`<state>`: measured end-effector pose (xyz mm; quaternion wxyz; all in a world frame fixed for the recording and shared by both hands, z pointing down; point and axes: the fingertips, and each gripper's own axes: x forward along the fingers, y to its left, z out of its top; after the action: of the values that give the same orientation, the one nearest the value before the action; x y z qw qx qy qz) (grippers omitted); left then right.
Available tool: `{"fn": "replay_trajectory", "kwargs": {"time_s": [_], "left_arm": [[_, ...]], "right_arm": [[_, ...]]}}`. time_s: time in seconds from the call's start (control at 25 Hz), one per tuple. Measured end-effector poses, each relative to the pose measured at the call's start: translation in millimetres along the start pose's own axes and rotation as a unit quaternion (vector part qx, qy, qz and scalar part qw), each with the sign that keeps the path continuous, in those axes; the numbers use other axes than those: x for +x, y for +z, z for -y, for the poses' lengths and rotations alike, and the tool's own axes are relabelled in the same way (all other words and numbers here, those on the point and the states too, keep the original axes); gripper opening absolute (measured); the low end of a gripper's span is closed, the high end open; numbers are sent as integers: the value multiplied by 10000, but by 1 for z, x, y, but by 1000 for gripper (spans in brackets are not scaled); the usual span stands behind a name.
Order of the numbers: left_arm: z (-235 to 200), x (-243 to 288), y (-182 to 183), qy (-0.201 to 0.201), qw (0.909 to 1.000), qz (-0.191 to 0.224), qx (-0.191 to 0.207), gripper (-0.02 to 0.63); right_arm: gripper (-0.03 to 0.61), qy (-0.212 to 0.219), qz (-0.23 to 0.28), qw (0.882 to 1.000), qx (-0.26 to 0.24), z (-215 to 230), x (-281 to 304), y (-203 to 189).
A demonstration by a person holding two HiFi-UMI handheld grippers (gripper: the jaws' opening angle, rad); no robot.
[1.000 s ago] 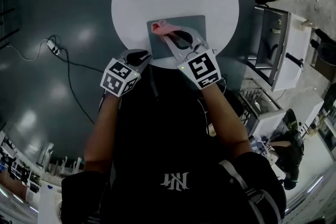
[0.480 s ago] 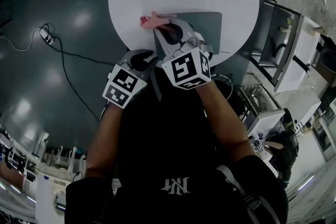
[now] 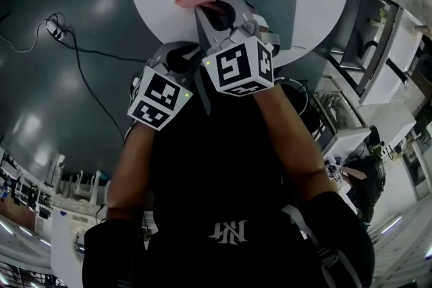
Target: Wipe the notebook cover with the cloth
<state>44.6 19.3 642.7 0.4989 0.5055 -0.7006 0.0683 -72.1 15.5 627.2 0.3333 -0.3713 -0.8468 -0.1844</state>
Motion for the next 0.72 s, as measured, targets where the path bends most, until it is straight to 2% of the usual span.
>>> {"fn": "replay_trajectory", "kwargs": {"time_s": [0.72], "left_arm": [[4, 4, 3, 140, 9995, -264, 114, 35]], "right_arm": [[29, -442, -223, 9988, 0, 42, -36, -40]]}}
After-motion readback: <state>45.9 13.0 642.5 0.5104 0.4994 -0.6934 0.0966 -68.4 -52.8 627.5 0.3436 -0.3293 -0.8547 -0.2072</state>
